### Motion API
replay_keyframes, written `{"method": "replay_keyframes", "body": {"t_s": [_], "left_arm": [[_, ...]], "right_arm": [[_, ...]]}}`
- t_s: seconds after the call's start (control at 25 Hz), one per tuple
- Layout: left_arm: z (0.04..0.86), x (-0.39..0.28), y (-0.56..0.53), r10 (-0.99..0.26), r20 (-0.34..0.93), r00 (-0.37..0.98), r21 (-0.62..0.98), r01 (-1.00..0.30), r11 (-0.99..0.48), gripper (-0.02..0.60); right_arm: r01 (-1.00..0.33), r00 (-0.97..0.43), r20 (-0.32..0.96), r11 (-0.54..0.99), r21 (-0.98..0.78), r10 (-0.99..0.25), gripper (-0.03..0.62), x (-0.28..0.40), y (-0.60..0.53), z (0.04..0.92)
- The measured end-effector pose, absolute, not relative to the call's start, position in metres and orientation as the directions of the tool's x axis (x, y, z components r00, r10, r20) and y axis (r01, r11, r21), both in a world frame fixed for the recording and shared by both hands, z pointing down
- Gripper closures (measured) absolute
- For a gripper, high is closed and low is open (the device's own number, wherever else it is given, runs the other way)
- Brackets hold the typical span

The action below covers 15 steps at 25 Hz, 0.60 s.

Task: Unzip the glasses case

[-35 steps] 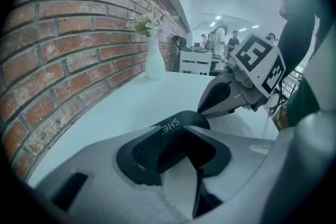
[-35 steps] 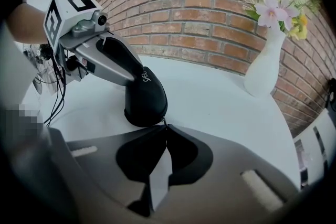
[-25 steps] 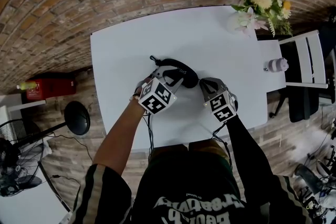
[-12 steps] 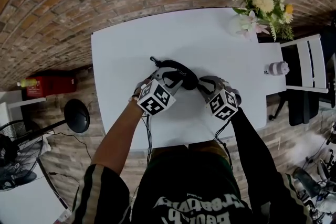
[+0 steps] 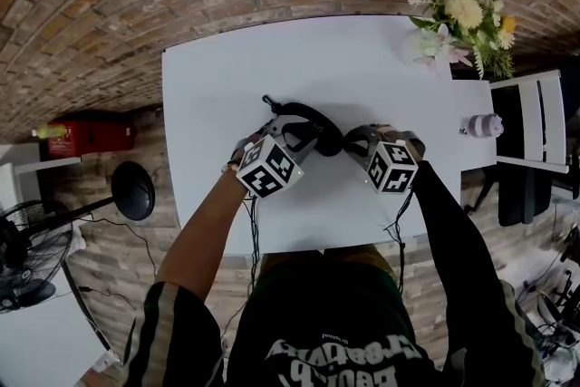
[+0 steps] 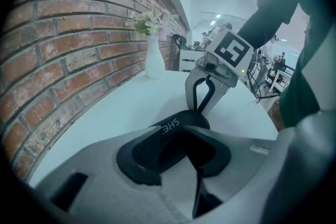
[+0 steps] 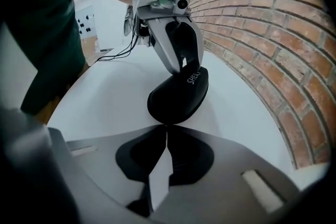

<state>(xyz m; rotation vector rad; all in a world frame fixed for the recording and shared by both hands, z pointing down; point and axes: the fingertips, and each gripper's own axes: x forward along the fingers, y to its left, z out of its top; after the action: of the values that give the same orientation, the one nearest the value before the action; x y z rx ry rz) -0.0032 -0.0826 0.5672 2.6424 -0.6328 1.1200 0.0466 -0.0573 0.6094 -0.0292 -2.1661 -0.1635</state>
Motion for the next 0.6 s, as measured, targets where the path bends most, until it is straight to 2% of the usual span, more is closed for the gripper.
{"method": "replay_keyframes", "body": {"t_s": [0.32,0.6], "left_arm": [[0.567,-0.003,-0.082,-0.301,0.725,0.619,0.02,-0.456,-0.89,0.465],[0.561,-0.007,-0.082,-0.345,0.698,0.628,-0.006,-0.477,-0.879,0.466]], "right_arm": [[0.082,-0.568,0.821,0.989,0.124,-0.056,0.582,0.055,-0.057,0.599],[0.005,-0.531,0.842,0.993,0.119,-0.098,0.583,0.051,-0.052,0.595]]}}
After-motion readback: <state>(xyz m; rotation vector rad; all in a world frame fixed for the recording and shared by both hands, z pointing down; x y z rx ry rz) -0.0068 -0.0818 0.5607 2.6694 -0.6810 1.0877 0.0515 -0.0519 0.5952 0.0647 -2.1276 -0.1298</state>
